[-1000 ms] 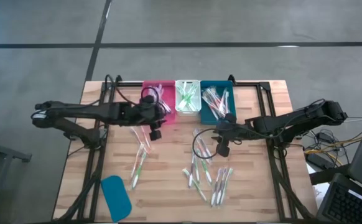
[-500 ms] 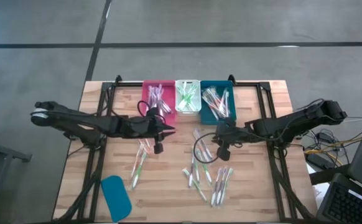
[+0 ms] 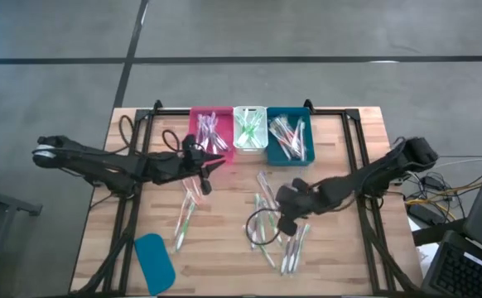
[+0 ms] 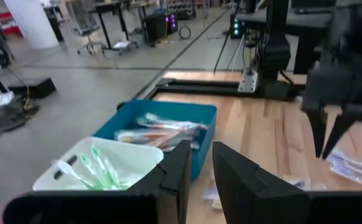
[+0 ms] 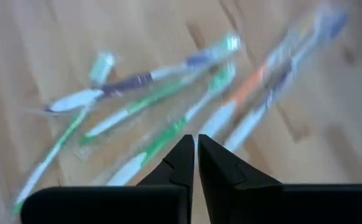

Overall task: Pick & Place Toothbrushes
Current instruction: Put the green toothbrush into the white bin

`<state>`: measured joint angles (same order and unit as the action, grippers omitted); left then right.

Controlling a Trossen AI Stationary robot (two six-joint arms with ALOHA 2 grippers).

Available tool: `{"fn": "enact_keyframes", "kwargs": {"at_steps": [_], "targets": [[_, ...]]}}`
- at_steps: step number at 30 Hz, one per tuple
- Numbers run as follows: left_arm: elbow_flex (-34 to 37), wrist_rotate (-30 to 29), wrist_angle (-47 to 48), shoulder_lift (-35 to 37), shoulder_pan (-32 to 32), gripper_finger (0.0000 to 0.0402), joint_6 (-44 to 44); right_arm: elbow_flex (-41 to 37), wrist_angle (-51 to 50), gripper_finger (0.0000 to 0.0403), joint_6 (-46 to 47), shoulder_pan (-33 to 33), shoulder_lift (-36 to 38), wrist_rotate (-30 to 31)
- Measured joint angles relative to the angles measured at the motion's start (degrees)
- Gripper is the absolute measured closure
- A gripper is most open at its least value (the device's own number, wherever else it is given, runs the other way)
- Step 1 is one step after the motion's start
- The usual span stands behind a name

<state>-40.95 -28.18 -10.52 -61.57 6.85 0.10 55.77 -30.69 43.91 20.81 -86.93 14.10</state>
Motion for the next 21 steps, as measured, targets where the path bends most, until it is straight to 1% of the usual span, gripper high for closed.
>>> {"fn": "enact_keyframes", "kwargs": {"at_steps": [3,5,7,9,13,15,18,21], "targets": [[0.0,-0.02,1.76,2.44,0.0,0.0328,0.27,5.32,-8.05,0.039,7.82,1.46,-5.01,-1.39],[0.0,-0.07,3.46,3.89,0.0,0.033,-0.06,8.88,-11.6,0.0392,11.91,2.74,-8.08,-2.77],[0.07,-0.08,5.47,4.8,0.0,0.0332,-0.7,12.09,-13.77,0.0391,15.86,4.12,-10.74,-3.82],[0.48,-0.11,6.91,4.95,0.0,0.0333,-0.96,15.22,-13.93,0.0384,18.6,5.44,-12.96,-4.32],[1.41,-0.26,6.72,4.95,0.0,0.0332,0.99,20.51,-13.86,0.0358,23.36,7.24,-17.08,-3.96],[1.59,-0.28,6.57,5.09,0.0,0.0334,1.84,22.52,-14.01,0.0341,23.95,7.79,-19.51,-3.37],[1.62,-0.28,6.6,5.43,0.0,0.0337,3.02,23.84,-14.15,0.0313,24.02,8.1,-22.65,-2.04],[1.73,-0.28,6.62,5.86,0.0,0.0337,3.3,24.35,-14.49,0.0286,25.44,8.08,-25.23,-1.98]]}}
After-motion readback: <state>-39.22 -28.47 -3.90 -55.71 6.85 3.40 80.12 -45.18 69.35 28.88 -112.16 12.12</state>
